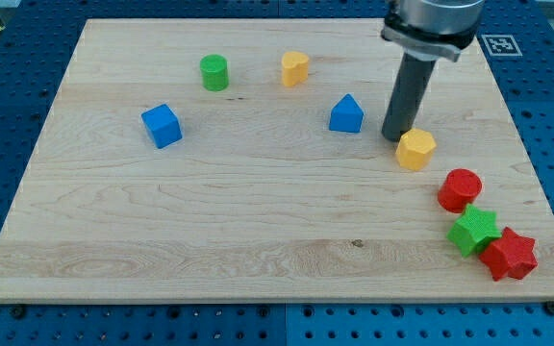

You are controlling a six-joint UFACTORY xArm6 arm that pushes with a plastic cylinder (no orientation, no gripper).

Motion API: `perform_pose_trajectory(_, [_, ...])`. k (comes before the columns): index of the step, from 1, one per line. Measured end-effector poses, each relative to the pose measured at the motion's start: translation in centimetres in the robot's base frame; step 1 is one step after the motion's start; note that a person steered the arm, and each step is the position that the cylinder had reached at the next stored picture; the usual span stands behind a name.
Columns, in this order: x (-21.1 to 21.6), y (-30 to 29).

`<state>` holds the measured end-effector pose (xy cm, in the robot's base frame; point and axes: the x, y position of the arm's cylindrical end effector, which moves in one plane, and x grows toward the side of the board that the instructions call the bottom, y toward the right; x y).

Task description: Push the hexagon into the red circle

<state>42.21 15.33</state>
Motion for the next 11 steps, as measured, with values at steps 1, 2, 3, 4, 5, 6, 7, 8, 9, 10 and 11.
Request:
perform_pose_trajectory(1, [0.0,1.6])
perform_pose_trajectory(2, [0.1,1.6])
perform_pose_trajectory(3, [0.1,0.4])
perform_pose_trajectory(4, [0.6,-0.4])
perform_pose_trajectory(5, [1.6,0.4])
perform_pose_trajectory(6, [2.3,2.5])
perform_pose_trajectory(7, [3.4,3.3])
perform_pose_trajectory(8, [5.7,3.3])
perform_pose_trajectory(9, [7.2,3.4])
perform_pose_trajectory(10, [7.2,3.5])
perform_pose_trajectory(11, [3.6,3.5])
